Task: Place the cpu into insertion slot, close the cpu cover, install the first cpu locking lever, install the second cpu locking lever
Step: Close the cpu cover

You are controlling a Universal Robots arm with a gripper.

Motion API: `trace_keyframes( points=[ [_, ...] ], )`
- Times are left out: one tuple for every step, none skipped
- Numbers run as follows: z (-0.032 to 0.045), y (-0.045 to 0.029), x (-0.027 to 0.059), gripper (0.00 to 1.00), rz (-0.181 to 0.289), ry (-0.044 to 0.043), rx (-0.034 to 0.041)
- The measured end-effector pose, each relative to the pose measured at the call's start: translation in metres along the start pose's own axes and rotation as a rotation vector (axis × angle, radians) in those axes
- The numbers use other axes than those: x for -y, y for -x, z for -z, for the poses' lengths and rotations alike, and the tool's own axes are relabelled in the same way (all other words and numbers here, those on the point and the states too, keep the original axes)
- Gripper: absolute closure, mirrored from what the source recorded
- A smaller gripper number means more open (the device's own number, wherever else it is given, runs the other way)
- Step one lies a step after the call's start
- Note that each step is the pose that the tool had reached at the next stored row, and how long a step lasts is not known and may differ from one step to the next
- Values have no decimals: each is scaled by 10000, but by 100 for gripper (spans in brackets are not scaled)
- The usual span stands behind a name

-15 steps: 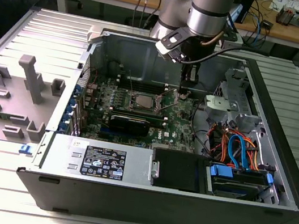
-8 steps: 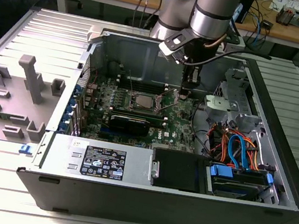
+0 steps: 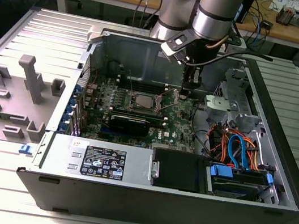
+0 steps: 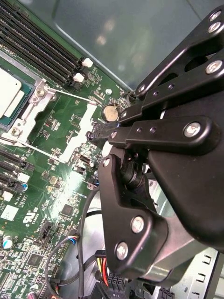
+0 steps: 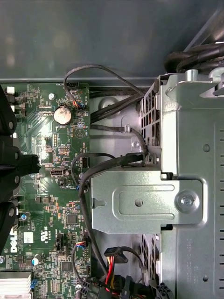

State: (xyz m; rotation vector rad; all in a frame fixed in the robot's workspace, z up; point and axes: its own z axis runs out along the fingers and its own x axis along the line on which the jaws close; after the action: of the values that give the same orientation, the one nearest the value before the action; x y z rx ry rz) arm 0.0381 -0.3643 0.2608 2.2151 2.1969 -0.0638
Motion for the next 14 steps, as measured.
trace_keyframes(
  points=[
    [0, 0, -2, 89, 0, 0, 0],
    [-2, 0, -4, 89, 0, 0, 0],
    [-5, 0, -7, 89, 1, 1, -2],
    [-6, 0, -10, 89, 2, 1, -2],
    [-10, -1, -14, 89, 1, 1, -2],
    [-13, -1, -20, 89, 0, 0, -2],
    [-16, -2, -22, 89, 0, 0, -1],
    [-20, -2, -25, 89, 3, 1, -2],
    [-25, -3, -28, 89, 10, 1, -3],
    [-31, -3, -31, 89, 27, 2, -1],
    [-37, -3, -31, 89, 48, 2, -1],
    [-48, -3, -32, 89, 115, 5, 1],
    [-57, -4, -32, 89, 156, 7, 2],
    [-72, -4, -32, 89, 221, 10, 3]
  ],
)
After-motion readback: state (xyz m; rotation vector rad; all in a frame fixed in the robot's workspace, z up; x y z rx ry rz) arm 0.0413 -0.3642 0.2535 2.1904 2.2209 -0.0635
